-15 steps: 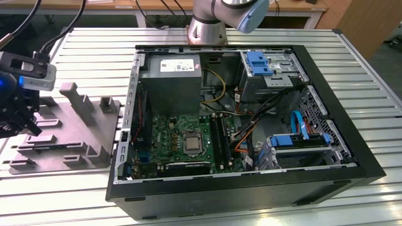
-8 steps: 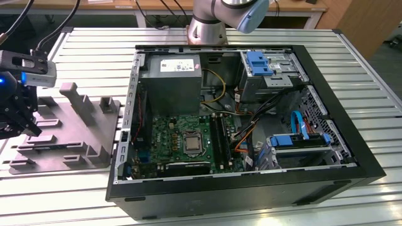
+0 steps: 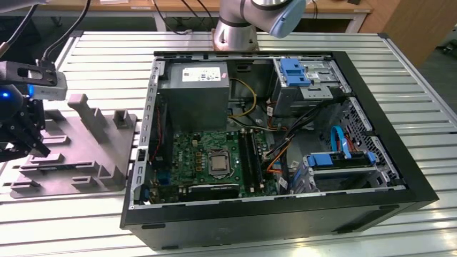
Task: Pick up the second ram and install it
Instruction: 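Pick up the second ram and move it above second insertion slot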
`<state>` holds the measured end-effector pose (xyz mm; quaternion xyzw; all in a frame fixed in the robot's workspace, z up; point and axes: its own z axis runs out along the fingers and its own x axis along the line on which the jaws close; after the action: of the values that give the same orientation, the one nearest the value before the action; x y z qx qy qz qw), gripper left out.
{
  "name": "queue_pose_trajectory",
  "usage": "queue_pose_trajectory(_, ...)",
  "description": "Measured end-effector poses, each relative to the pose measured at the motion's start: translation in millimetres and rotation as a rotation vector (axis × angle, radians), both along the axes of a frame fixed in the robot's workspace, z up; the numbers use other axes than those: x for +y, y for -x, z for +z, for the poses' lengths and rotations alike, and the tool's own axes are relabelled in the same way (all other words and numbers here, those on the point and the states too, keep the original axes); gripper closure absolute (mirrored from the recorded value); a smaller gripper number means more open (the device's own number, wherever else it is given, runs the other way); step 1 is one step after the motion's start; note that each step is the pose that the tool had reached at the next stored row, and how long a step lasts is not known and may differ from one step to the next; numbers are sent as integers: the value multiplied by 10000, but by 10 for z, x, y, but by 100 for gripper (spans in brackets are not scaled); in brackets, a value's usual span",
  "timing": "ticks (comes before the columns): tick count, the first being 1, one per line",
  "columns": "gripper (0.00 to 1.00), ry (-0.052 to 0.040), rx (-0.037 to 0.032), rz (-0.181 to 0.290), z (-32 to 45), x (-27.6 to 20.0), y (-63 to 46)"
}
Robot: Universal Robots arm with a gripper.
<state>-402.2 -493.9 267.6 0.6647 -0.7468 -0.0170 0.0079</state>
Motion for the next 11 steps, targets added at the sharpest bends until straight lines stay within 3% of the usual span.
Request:
queue_pose_trajectory(4,90,-1,-39,458,-46,1,0)
queue_pose_trajectory(6,90,-2,-68,1105,-83,1,0)
queue_pose_trajectory(11,90,-2,-120,1772,-120,1,0)
